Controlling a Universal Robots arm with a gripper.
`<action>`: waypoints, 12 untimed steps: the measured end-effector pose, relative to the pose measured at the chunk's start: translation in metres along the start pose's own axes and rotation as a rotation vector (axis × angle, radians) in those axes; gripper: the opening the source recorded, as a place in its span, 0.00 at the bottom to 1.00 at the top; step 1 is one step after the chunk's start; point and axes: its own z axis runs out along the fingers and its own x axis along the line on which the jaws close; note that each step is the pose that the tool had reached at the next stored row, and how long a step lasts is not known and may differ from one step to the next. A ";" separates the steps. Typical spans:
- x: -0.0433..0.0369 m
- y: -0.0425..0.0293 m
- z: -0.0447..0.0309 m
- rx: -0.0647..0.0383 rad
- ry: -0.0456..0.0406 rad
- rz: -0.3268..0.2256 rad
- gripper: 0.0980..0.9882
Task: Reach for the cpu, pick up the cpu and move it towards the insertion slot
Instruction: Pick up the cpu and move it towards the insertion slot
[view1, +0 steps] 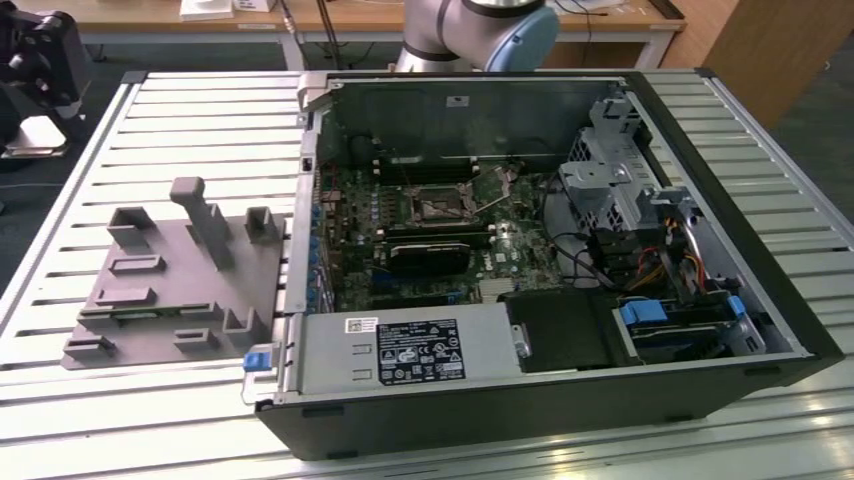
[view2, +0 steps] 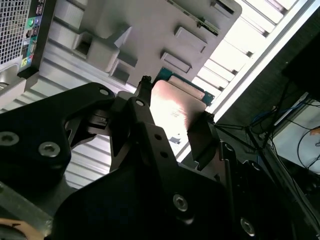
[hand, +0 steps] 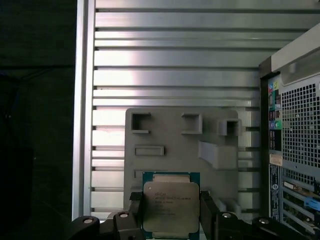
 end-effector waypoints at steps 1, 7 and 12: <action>-0.0023 0.0000 0.0000 0.000 0.0000 0.000 0.50; -0.0150 0.0002 0.0000 0.000 0.0000 0.000 0.50; -0.0217 0.0003 -0.0001 0.000 0.0000 0.000 0.50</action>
